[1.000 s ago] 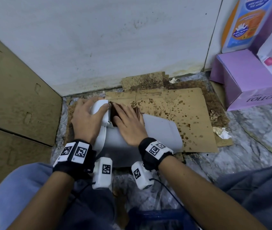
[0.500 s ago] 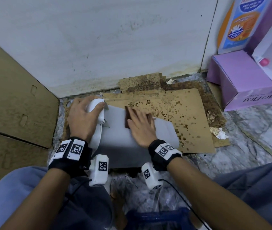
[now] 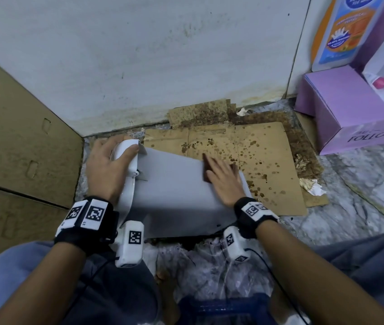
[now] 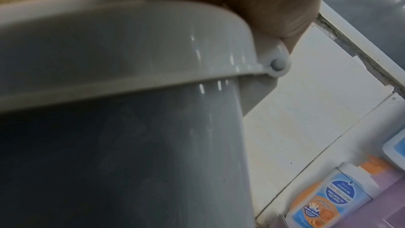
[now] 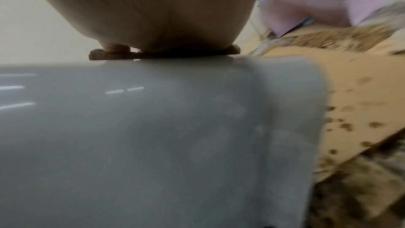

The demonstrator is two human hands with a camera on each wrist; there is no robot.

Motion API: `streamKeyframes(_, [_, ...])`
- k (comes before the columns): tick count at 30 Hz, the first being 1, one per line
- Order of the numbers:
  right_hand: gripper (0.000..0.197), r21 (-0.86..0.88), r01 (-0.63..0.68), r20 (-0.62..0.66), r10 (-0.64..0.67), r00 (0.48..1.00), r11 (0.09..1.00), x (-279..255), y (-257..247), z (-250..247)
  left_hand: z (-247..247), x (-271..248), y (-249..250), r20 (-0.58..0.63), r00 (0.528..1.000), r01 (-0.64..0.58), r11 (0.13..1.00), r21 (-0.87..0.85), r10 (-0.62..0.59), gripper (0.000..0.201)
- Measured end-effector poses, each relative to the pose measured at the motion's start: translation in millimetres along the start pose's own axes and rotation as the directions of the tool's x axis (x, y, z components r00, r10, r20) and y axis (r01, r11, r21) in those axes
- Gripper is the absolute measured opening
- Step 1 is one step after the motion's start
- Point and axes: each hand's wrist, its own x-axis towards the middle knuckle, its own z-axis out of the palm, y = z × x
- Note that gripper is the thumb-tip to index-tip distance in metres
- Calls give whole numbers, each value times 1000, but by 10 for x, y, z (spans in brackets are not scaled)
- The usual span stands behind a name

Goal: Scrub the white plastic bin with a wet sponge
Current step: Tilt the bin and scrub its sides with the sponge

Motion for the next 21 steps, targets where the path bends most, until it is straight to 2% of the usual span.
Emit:
streamKeyframes(2, [91,-26,-84,56,85,995,996,11,269,27,15,11,5,5,1000,0,1000,4,0,39])
streamKeyframes(5, [83,9,-141,51,140,989,990,33,283,42,14,48,7,13,1000,-4,1000,29,4,35])
streamKeyframes(7, [69,-42,-91,33,92,995,995,31,124,32,-12,80,-9,23,1000,1,999,38,-2,32])
streamKeyframes(10, [83,-4,39,-5,-39,999,999,35,-257,6,-18,101,-8,32,999,5,1000,14,-5,23])
streamKeyframes(11, [82,35,75,-18,-75,997,997,41,-391,-1,-5,100,0,35,999,-3,1000,13,2,19])
streamKeyframes(13, [60,143,125,-20,-124,992,982,27,-606,-36,7,84,1,40,999,-12,1000,10,11,18])
streamKeyframes(15, [53,212,161,-23,-160,987,964,-18,-682,-78,-31,64,-28,31,1000,-3,1000,-4,3,28])
streamKeyframes(18, [54,202,189,-39,-185,982,961,-39,-479,-83,-89,47,-97,25,1000,-6,1000,-17,6,34])
streamKeyframes(21, [56,179,68,-27,-64,998,982,0,-77,-79,-96,27,-127,16,1000,-10,998,-61,11,34])
